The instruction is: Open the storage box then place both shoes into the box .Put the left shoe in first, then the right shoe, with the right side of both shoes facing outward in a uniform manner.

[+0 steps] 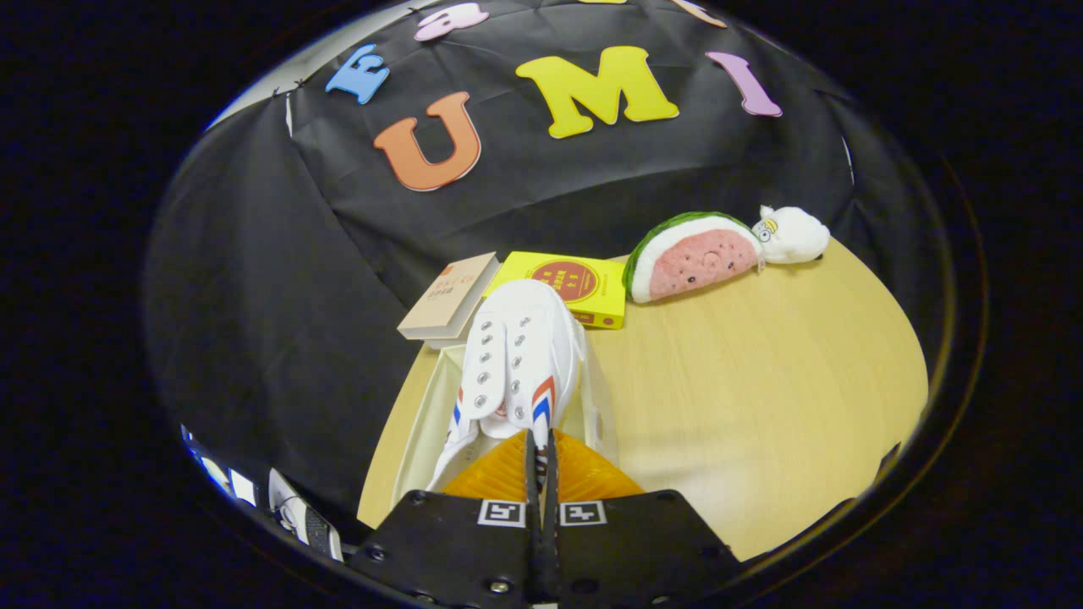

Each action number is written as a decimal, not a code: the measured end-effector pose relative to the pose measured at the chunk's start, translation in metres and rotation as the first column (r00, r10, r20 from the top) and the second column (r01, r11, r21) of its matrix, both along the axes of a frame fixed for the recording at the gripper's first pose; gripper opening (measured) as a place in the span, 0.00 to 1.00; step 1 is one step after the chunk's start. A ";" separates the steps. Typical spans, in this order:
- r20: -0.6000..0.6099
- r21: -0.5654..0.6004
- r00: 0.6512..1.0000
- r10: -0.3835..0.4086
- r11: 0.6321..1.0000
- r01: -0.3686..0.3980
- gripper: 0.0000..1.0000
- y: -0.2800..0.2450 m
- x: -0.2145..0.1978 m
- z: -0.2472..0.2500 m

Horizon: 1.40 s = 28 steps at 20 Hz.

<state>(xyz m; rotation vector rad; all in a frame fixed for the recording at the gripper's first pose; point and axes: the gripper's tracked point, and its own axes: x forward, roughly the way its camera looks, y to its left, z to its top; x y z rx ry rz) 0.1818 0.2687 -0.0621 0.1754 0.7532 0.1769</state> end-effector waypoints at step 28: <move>0.473 -0.212 0.880 0.049 0.975 0.059 0.87 -0.038 -0.042 0.066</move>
